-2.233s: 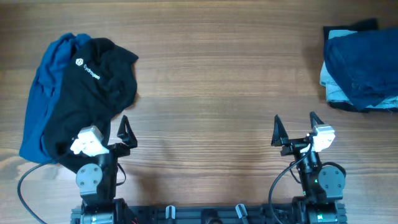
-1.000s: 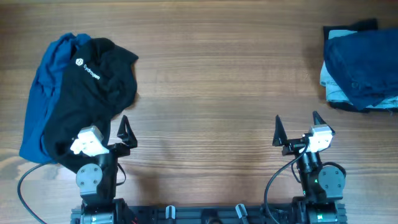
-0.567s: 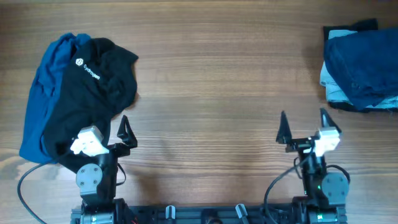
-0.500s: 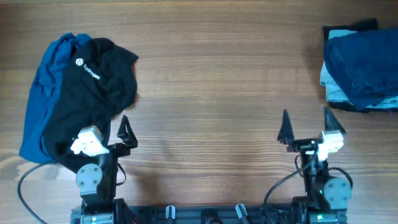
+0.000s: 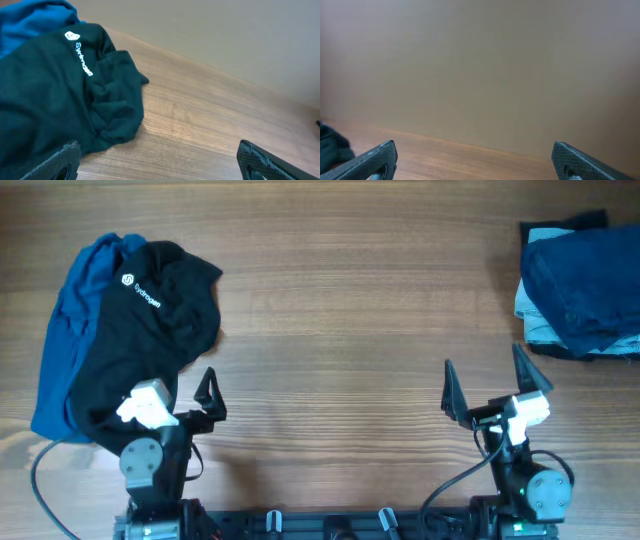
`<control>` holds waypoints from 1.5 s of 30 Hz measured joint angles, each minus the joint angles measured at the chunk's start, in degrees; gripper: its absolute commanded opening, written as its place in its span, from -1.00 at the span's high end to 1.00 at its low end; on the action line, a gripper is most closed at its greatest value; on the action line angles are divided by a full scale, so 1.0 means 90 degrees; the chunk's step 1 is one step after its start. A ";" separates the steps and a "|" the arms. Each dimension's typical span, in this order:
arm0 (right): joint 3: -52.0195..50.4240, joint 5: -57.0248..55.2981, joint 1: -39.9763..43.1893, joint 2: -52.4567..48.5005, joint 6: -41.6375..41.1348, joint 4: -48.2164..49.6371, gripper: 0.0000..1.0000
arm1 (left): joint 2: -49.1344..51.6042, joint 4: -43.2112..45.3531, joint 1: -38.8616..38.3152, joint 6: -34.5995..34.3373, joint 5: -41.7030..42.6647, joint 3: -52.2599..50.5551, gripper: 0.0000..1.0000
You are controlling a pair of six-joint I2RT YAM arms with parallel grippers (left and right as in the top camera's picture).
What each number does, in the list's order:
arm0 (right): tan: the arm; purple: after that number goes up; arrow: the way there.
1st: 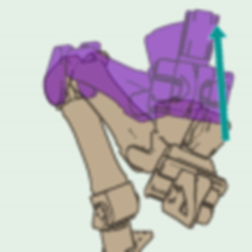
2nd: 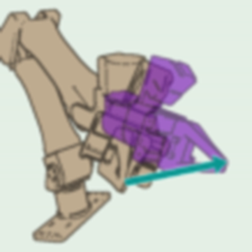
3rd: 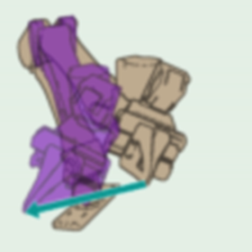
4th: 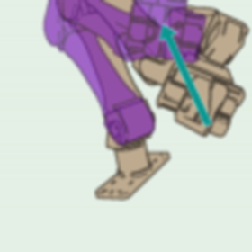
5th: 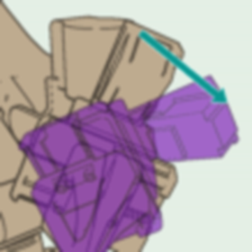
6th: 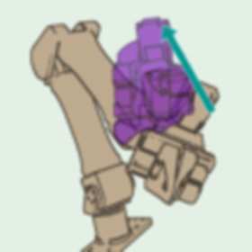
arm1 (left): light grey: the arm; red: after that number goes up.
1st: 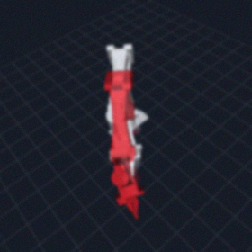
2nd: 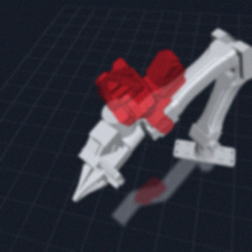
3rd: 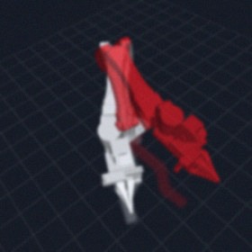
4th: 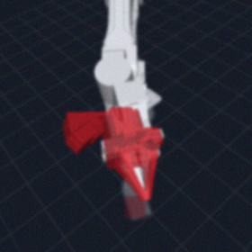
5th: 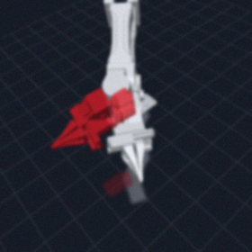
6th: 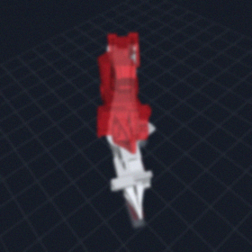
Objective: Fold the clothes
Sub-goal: 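Reach left gripper to the black t-shirt and grasp its edge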
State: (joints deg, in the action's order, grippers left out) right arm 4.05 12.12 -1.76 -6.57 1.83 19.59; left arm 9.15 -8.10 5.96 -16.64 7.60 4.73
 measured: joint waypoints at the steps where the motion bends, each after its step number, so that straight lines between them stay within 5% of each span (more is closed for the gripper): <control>1: 0.0177 0.0073 0.0000 -0.0262 0.0041 0.0032 -0.99 | 0.0221 -0.0102 -0.0002 -0.0002 0.0010 0.0228 -1.00; 12: 0.3466 0.1491 0.0000 -0.4328 0.0449 -0.0619 -0.99 | 0.3429 -0.1236 0.0000 -0.0002 0.0148 0.3223 -1.00; 22: 0.7541 0.3164 0.0000 -0.8242 0.0549 -0.3587 -0.99 | 0.6798 -0.3691 0.0000 0.0495 0.0585 0.6985 -1.00; 29: 0.7898 0.3283 0.0000 -0.9119 0.0313 -0.3900 -1.00 | 0.8046 -0.4265 0.0000 0.0656 0.0665 0.7730 -1.00; 38: 0.7900 0.3288 0.0000 -0.9457 -0.0396 -0.4061 -1.00 | 0.9224 -0.3577 0.0000 0.0675 0.0801 0.7732 -0.99; 45: 0.7900 0.2888 -0.0002 -0.9612 -0.0466 -0.4082 -0.99 | 0.9840 -0.3113 -0.0007 0.0578 -0.0289 0.8085 -0.99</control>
State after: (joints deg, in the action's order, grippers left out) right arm 75.16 38.11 -1.78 -93.08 -2.37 -17.15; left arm 97.71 -36.12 5.89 -11.44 4.99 77.49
